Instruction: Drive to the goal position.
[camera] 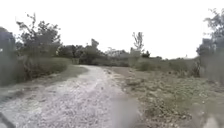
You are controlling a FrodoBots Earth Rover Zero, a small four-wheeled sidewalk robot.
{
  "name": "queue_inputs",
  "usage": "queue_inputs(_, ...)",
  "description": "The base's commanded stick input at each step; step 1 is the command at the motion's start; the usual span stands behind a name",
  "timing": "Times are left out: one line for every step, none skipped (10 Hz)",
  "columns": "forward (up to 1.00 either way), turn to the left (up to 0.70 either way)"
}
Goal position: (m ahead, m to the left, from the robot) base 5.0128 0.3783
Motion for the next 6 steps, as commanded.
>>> queue_inputs(1.0,0.4)
queue_inputs(1.0,0.4)
queue_inputs(1.0,0.4)
queue_inputs(1.0,0.16)
queue_inputs(1.0,0.02)
queue_inputs(1.0,0.0)
